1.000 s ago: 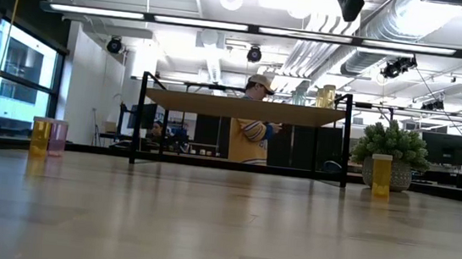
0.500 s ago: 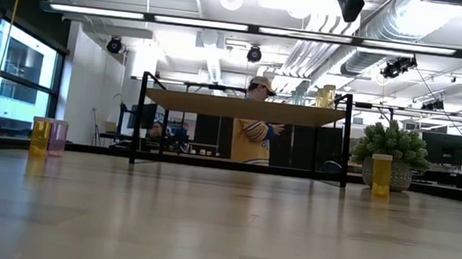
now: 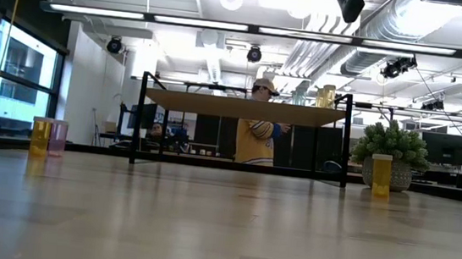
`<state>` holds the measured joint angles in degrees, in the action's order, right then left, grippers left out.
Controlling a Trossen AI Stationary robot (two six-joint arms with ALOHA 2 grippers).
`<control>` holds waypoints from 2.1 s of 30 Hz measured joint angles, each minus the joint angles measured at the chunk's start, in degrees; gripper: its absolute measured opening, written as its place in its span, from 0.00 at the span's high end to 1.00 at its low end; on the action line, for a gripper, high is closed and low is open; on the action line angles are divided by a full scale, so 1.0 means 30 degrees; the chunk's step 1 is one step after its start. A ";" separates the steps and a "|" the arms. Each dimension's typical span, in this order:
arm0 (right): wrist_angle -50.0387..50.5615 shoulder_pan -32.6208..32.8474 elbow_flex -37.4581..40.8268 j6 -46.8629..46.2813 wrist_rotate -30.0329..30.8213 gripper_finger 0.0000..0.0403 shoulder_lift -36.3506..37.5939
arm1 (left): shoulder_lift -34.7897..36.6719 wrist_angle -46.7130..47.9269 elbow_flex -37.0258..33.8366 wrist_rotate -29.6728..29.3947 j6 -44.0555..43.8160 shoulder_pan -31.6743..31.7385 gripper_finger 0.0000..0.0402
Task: Pick and place medicine bottles onto shelf by color
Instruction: Put the blue pill bottle on the shelf aligned with the other blue pill bottles
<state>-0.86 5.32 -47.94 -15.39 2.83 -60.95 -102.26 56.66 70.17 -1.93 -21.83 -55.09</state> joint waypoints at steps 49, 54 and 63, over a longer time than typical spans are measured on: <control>0.0088 -0.0029 0.0000 0.0148 -0.0007 1.00 0.0000 | 1.0916 -0.0798 -0.0015 -0.3432 0.6989 1.2148 0.71; -0.1180 -0.0029 0.0000 0.0144 0.0183 1.00 -0.0094 | 1.1960 -0.4151 -0.0010 -0.4118 0.9341 1.5959 0.71; -0.4528 -0.0671 -0.0029 -0.1366 0.0412 0.98 -0.1145 | 1.2212 -1.1477 0.0015 -0.3162 1.0490 2.0639 0.71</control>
<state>-14.45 3.31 -48.03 -19.49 4.07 -64.38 -65.62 22.23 70.22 -11.42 9.64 6.83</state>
